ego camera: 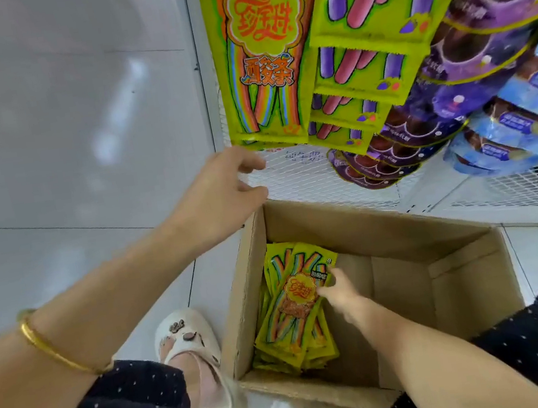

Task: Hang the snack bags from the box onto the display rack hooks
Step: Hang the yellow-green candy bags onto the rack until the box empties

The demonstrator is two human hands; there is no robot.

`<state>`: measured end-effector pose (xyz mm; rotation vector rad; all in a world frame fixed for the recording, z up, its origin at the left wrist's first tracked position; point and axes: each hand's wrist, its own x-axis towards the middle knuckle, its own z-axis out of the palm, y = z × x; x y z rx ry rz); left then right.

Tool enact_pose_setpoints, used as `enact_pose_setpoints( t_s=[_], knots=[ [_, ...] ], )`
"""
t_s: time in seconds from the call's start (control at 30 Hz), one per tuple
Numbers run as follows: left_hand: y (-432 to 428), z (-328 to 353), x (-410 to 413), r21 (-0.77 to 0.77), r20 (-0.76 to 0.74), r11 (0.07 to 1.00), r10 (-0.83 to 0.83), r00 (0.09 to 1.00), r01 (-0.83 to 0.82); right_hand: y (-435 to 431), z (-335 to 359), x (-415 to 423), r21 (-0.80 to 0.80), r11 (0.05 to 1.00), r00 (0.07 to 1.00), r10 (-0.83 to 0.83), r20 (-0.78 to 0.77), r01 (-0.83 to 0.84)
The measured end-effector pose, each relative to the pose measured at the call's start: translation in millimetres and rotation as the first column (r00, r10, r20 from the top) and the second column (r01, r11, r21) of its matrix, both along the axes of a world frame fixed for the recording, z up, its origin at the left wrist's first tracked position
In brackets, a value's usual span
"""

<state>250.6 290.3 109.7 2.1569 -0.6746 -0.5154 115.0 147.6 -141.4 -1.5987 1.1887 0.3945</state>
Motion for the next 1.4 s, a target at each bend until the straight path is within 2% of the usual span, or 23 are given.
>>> enact_pose_setpoints(
  t_s=[0.07, 0.2, 0.4, 0.5, 0.6, 0.73, 0.83, 0.93, 1.03, 1.2, 1.27, 1.33, 1.4],
  knots=[
    [0.1, -4.0, 3.0, 0.017, -0.009, 1.000, 0.005, 1.000, -0.005, 2.9, -0.9, 3.5, 0.067, 0.981, 0.982, -0.185, 0.047, 0.182],
    [-1.0, -7.2, 7.6, 0.046, -0.019, 0.999, 0.024, 1.000, -0.023, 4.7, -3.6, 12.0, 0.104, 0.949, 0.949, -0.307, 0.070, 0.299],
    [-3.5, -10.0, 12.7, 0.055, -0.029, 0.998, 0.037, 0.999, -0.035, 11.4, -1.0, 25.2, 0.187, 0.944, 0.949, -0.296, 0.107, 0.273],
    [-7.1, -10.6, 13.9, 0.069, -0.045, 0.997, 0.049, 0.998, -0.046, 10.0, 11.9, 23.3, 0.276, 0.913, 0.908, -0.362, 0.209, 0.301],
    [-12.0, -12.7, 12.8, 0.122, -0.083, 0.993, 0.003, 0.997, 0.007, 2.1, 42.3, 19.7, 0.358, 0.901, 0.881, -0.362, 0.305, 0.247],
    [-18.8, -20.9, 8.5, 0.304, -0.128, 0.950, -0.038, 0.991, 0.075, -9.0, 99.5, 17.0, 0.189, 0.977, 0.827, -0.190, 0.528, 0.104],
    [-24.4, -18.4, 2.1, 0.310, -0.215, 0.947, -0.018, 0.976, 0.085, -17.2, 149.7, 8.9, 0.073, 0.996, 0.748, -0.083, 0.658, 0.047],
    [-31.2, 2.4, -3.6, 0.096, -0.188, 0.993, -0.051, 0.981, 0.070, -24.9, 200.5, 2.8, -0.036, 0.999, 0.635, 0.032, 0.772, -0.007],
    [-30.4, 39.3, -9.7, -0.067, -0.142, 0.997, -0.033, 0.989, 0.023, -23.1, 251.0, 2.9, -0.215, 0.976, 0.536, 0.196, 0.821, -0.027],
    [-11.9, 119.5, -9.1, -0.174, -0.103, 0.984, -0.058, 0.993, 0.040, -8.0, 333.1, 12.9, -0.426, 0.904, 0.416, 0.370, 0.830, 0.045],
    [-6.7, 153.9, 2.9, -0.274, 0.015, 0.961, 0.045, 0.999, -0.039, -2.0, 364.6, 18.3, -0.503, 0.861, 0.378, 0.444, 0.813, 0.070],
    [-8.7, 183.6, 19.8, -0.402, 0.147, 0.905, 0.216, 0.965, -0.141, 2.2, 390.8, 24.5, -0.580, 0.809, 0.365, 0.514, 0.776, 0.093],
    [-18.5, 206.9, 33.8, -0.479, 0.219, 0.860, 0.310, 0.925, -0.175, 4.9, 411.8, 32.4, -0.659, 0.743, 0.359, 0.587, 0.726, 0.116]
  ],
)
